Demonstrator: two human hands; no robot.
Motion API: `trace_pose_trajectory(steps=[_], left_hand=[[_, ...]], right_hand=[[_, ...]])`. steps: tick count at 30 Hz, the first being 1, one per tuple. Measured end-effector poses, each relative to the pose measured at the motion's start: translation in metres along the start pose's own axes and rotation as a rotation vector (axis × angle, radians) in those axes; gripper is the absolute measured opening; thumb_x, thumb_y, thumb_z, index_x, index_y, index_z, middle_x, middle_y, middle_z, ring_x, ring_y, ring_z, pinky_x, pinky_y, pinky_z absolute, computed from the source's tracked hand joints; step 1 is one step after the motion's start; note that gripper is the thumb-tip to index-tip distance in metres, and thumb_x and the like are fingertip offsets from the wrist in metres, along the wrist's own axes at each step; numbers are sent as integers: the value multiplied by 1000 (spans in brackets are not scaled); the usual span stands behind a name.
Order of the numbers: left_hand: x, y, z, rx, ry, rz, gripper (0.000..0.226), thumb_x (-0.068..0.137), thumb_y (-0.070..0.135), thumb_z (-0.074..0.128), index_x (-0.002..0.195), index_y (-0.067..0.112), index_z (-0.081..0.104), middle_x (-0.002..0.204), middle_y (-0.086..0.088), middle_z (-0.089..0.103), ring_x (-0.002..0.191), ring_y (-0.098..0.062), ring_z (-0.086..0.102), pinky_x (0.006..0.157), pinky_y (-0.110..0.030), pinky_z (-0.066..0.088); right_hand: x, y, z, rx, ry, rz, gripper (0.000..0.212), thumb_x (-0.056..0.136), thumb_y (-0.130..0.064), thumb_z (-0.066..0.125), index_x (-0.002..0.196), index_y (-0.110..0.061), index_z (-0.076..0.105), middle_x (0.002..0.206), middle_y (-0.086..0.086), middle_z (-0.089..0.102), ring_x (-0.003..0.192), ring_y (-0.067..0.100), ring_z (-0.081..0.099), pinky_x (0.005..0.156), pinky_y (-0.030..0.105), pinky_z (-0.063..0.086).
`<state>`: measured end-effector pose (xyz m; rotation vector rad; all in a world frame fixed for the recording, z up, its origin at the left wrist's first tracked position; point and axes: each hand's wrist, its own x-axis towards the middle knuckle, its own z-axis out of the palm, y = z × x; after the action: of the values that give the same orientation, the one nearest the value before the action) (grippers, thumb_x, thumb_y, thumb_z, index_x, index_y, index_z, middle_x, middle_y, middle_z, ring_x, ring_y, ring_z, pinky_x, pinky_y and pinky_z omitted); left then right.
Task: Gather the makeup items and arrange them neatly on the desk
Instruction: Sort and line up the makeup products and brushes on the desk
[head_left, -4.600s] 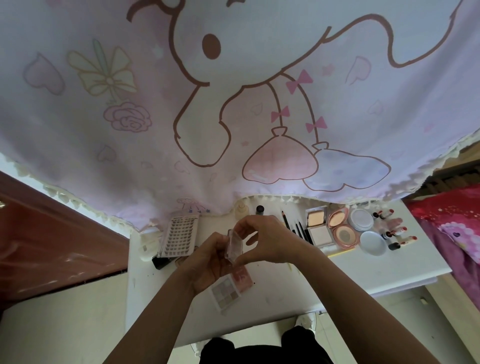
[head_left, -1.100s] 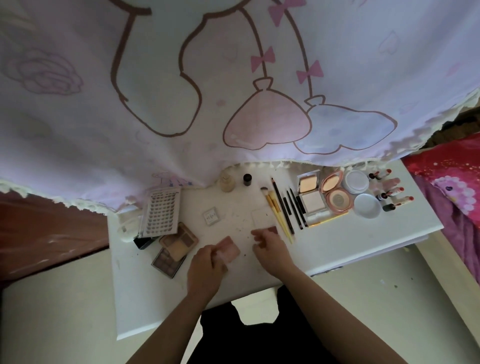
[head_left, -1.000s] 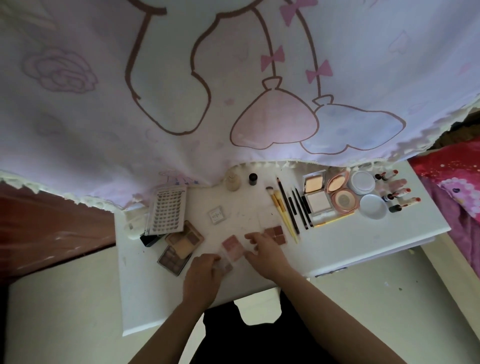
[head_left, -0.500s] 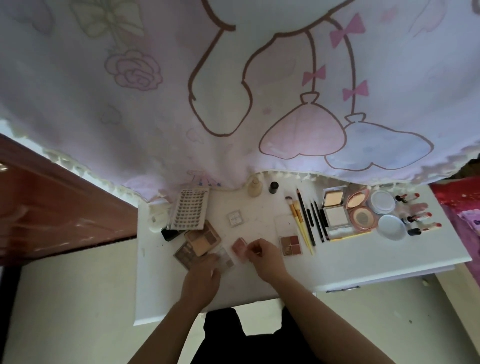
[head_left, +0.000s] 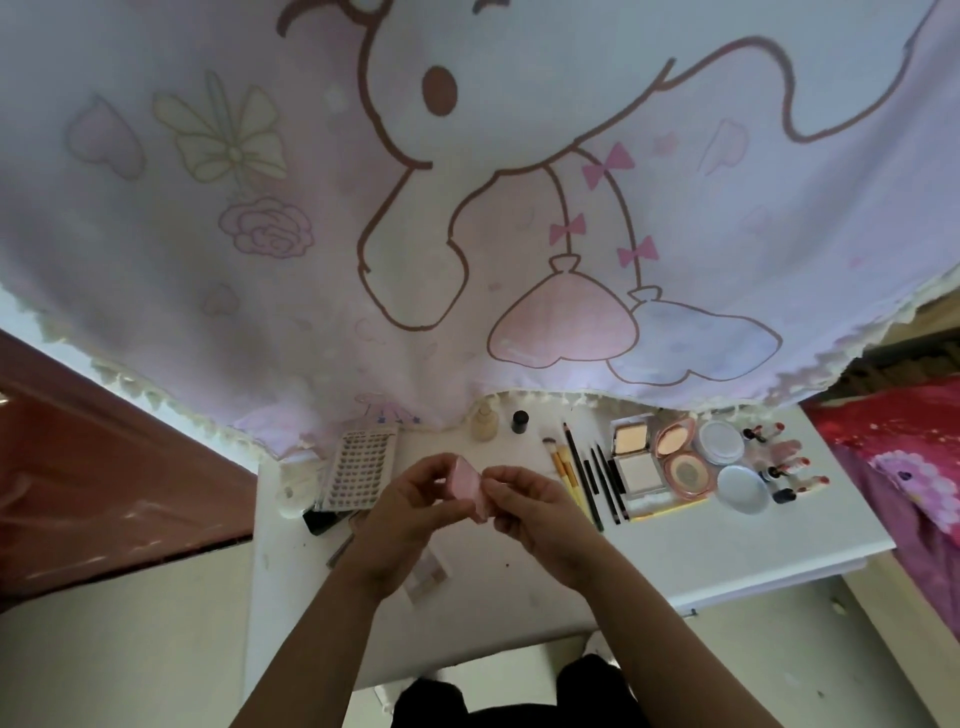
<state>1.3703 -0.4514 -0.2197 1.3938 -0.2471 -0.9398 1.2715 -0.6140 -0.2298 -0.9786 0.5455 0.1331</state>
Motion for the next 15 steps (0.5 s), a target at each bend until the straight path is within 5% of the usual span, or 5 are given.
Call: trace_pose_trajectory(steps=[4, 7, 15], left_hand=[[1, 13, 9, 339, 104, 120, 45, 64, 15, 90, 102, 25, 68, 100, 6, 67, 88, -22, 57, 80, -39, 53], [2, 19, 14, 517, 171, 207, 45, 60, 17, 92, 96, 29, 68, 89, 22, 63, 73, -2, 50, 66, -17, 44], [2, 19, 16, 775, 167, 301, 48, 59, 30, 92, 98, 34, 66, 91, 24, 62, 82, 0, 53, 66, -11, 42]], right_hand=[[-3, -10, -2, -39, 32, -11, 25, 95, -18, 61, 116, -5, 66, 103, 15, 71, 91, 20, 65, 84, 32, 51], [-4, -12, -6, 6, 10, -8, 32, 92, -20, 65, 120, -5, 64, 114, 19, 70, 100, 25, 67, 89, 35, 51], [0, -10, -4, -231, 24, -23, 46, 79, -35, 79, 118, -16, 66, 105, 3, 75, 100, 21, 70, 90, 35, 54]])
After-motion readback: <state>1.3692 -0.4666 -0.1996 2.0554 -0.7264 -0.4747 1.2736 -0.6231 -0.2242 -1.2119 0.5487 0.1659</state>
